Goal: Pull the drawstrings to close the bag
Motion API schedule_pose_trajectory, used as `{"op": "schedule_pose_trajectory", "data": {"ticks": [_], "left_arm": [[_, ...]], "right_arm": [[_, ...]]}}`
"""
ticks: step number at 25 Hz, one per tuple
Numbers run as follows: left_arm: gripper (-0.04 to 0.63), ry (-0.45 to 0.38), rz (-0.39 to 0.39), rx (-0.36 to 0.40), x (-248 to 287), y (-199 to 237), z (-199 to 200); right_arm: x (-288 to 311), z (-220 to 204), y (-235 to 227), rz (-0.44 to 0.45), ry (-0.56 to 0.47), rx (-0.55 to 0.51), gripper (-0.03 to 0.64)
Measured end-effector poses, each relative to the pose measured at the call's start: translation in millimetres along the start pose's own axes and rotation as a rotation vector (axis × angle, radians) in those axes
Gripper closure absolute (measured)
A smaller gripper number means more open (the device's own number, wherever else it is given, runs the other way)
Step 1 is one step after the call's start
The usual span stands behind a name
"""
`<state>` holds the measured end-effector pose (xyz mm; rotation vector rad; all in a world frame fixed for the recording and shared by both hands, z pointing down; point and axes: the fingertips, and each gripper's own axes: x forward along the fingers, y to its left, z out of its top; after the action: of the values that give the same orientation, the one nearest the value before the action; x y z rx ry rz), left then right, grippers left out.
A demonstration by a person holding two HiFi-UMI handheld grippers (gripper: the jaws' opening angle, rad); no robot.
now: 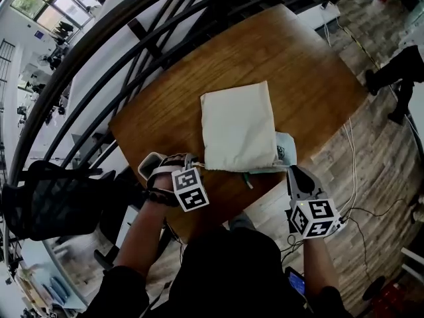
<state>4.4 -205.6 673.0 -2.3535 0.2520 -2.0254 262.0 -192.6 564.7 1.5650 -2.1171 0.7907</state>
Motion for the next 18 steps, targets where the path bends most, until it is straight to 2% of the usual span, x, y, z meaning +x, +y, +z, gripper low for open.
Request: {"op": "schedule_pose_trajectory", "data": {"ticks": [2,10,15,18], "left_arm": [[0.375,0.026,-0.004,0.02,5.9,1.8,-2.3],[0.38,0.155,-0.143,0.025,26.5,-0.1,-10.6],[0.379,0.171,-0.219,0.022,29.7,0.2,-6.2],[0.38,0.176,-0.228,0.014,32.6,2.7,-2.8]], "right_arm": [[-0.5,-0.8,1.7,0.01,-0.003,-0.001,0.6],[-1.0,-7.9,-1.0,0.028,0.013,0.024,0.6],[-1.4,-9.5,-4.4,0.035,0.017,0.026,0.6],[1.8,-12.3,-5.1,0.043,0.023,0.025,0.6]]}}
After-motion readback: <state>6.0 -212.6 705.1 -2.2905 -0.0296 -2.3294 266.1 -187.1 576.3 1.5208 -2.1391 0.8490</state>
